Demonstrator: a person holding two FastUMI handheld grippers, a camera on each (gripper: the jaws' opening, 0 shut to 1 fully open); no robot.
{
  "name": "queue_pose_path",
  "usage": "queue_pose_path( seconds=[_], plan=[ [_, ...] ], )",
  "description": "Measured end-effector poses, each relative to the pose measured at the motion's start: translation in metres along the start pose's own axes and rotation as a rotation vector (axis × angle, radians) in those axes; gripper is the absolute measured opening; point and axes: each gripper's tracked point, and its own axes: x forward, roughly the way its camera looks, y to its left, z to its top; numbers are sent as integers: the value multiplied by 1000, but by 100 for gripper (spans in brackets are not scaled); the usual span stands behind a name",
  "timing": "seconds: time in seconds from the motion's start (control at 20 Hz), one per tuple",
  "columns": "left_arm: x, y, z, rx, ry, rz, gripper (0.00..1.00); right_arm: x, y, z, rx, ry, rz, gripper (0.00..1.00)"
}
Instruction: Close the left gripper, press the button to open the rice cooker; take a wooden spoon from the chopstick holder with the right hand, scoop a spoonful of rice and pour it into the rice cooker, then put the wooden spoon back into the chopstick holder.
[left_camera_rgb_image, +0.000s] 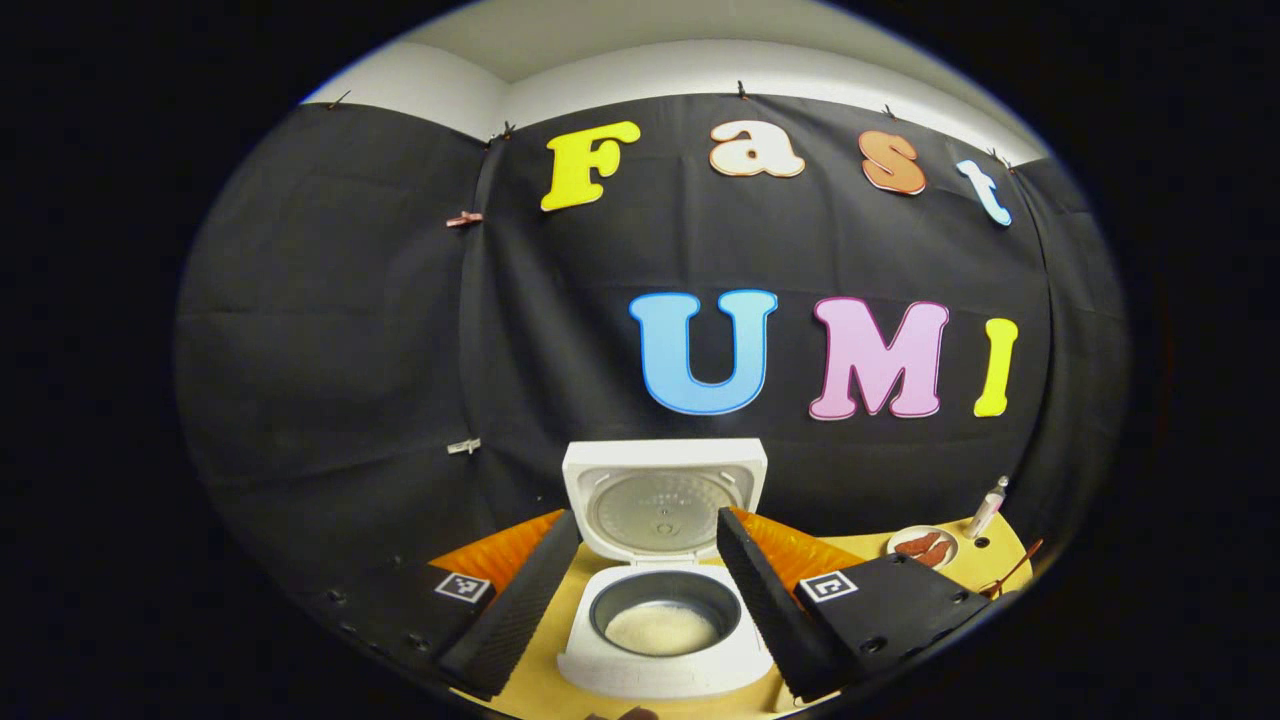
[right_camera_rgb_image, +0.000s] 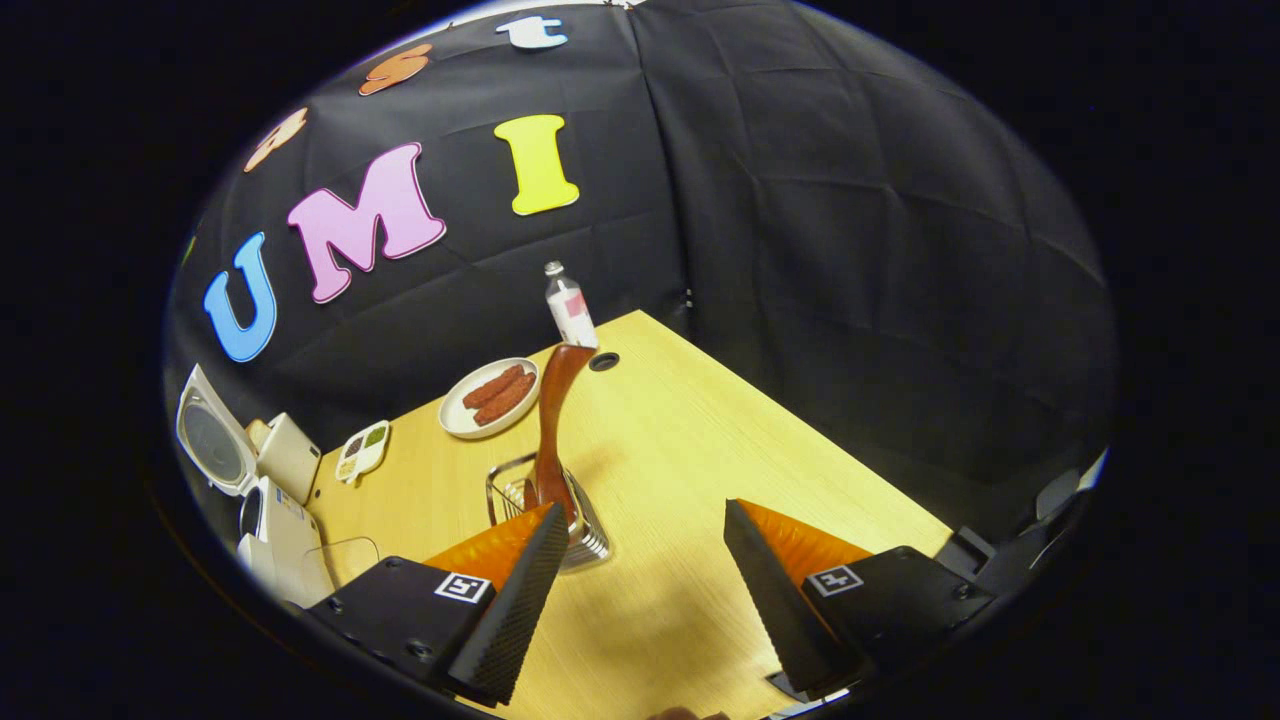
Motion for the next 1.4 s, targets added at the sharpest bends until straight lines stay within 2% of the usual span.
queue_pose_path(
  seconds=[0.1,0.2,0.55,0.75,0.9,1.0,1.2,1.35,1.4],
  plan=[
    [24,-9,20,-44,-16,-54,96,-17,-1,-17,-17,35,0,99],
    [49,-5,38,-69,-23,-70,96,-33,-2,-19,-59,21,-3,99],
    [146,4,68,-30,-1,-107,96,-71,-4,-34,-145,18,-39,99],
    [199,-3,54,20,28,-128,96,-80,-1,-46,-139,44,-46,99],
    [227,-11,28,-38,95,-138,96,-84,3,-48,-177,41,-39,99],
    [243,-4,15,-17,121,-109,96,-89,10,-49,-190,36,-22,99],
    [266,1,-16,28,204,-104,96,-90,19,-60,-219,60,10,99],
    [265,1,-36,-18,270,-113,96,-91,24,-55,-244,33,25,99],
    [264,0,-32,-23,262,-117,100,-91,24,-54,-250,26,26,99]
  ],
)
